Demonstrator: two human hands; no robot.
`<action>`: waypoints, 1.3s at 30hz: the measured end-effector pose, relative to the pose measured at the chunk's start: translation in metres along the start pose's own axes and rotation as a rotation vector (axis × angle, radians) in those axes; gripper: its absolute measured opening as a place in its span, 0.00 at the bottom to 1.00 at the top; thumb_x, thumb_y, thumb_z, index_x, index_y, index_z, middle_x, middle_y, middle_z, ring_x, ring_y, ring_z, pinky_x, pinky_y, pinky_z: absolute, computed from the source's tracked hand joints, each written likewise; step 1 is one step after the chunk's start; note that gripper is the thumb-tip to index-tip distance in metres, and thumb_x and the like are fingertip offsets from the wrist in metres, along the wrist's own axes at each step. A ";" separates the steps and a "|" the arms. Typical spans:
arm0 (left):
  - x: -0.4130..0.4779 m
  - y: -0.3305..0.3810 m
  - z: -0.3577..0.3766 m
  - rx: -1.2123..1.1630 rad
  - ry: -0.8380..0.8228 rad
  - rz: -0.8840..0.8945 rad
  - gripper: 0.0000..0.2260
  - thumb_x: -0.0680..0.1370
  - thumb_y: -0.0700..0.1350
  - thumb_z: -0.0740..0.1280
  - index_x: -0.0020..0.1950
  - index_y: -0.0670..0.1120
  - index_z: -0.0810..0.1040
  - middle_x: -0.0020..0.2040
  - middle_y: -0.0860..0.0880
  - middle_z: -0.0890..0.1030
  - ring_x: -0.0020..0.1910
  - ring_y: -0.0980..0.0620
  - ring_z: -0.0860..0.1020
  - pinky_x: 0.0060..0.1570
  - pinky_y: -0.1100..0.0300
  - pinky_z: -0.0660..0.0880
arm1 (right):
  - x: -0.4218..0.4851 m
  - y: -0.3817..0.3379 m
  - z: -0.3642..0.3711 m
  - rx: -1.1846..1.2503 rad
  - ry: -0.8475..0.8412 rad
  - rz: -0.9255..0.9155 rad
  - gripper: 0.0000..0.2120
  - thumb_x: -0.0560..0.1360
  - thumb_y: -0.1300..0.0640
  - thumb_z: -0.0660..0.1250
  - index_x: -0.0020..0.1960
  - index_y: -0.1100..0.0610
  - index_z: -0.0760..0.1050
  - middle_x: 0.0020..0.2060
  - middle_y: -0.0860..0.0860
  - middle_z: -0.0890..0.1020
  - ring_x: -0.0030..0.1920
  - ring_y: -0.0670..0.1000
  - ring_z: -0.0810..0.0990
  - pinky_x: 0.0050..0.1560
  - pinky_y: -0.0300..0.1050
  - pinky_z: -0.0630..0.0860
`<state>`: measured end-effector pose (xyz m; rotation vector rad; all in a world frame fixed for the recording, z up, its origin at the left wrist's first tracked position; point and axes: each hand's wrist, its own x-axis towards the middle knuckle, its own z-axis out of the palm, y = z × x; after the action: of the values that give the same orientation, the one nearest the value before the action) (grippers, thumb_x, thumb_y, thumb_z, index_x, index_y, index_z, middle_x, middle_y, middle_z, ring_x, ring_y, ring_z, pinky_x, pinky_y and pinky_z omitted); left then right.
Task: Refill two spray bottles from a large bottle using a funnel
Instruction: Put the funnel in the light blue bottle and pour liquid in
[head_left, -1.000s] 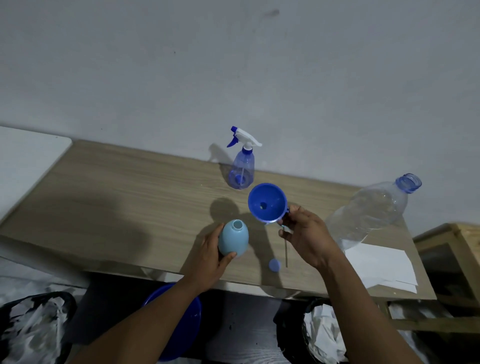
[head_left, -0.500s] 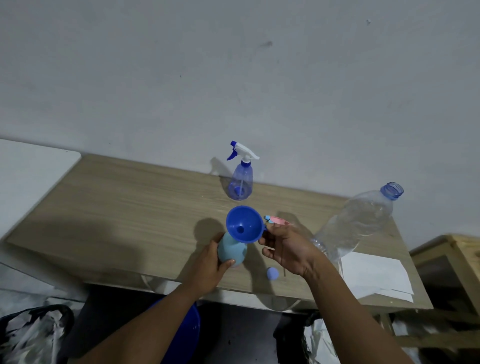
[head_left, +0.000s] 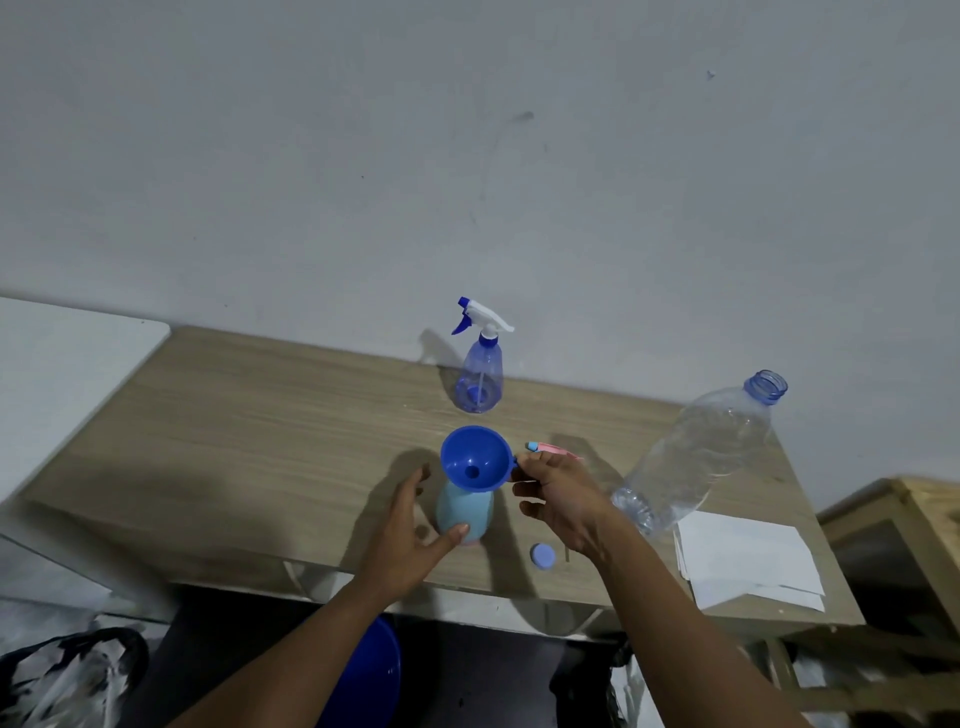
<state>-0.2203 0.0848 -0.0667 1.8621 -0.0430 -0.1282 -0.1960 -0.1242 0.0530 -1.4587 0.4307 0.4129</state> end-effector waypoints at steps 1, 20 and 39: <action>0.000 0.008 -0.005 0.011 0.035 0.033 0.44 0.66 0.60 0.78 0.77 0.60 0.58 0.74 0.62 0.64 0.71 0.59 0.66 0.59 0.48 0.79 | -0.001 0.000 -0.001 -0.023 0.010 -0.008 0.09 0.82 0.59 0.61 0.47 0.57 0.78 0.39 0.52 0.81 0.37 0.49 0.75 0.40 0.44 0.72; 0.024 0.079 -0.012 0.095 -0.003 0.148 0.46 0.53 0.72 0.77 0.68 0.59 0.70 0.59 0.63 0.78 0.59 0.66 0.75 0.54 0.73 0.69 | -0.035 -0.004 -0.131 -0.177 0.913 -0.481 0.51 0.62 0.46 0.82 0.75 0.50 0.57 0.69 0.53 0.70 0.68 0.56 0.71 0.65 0.56 0.74; 0.021 0.086 -0.014 0.146 0.019 0.170 0.32 0.62 0.55 0.83 0.59 0.65 0.71 0.56 0.64 0.78 0.55 0.68 0.76 0.53 0.71 0.70 | -0.071 -0.058 -0.096 -1.074 0.242 -0.757 0.44 0.68 0.41 0.76 0.75 0.35 0.55 0.59 0.44 0.75 0.55 0.43 0.78 0.55 0.42 0.76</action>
<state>-0.1946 0.0712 0.0181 1.9962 -0.2018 0.0103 -0.2299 -0.2250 0.1330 -2.5733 -0.2474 -0.2126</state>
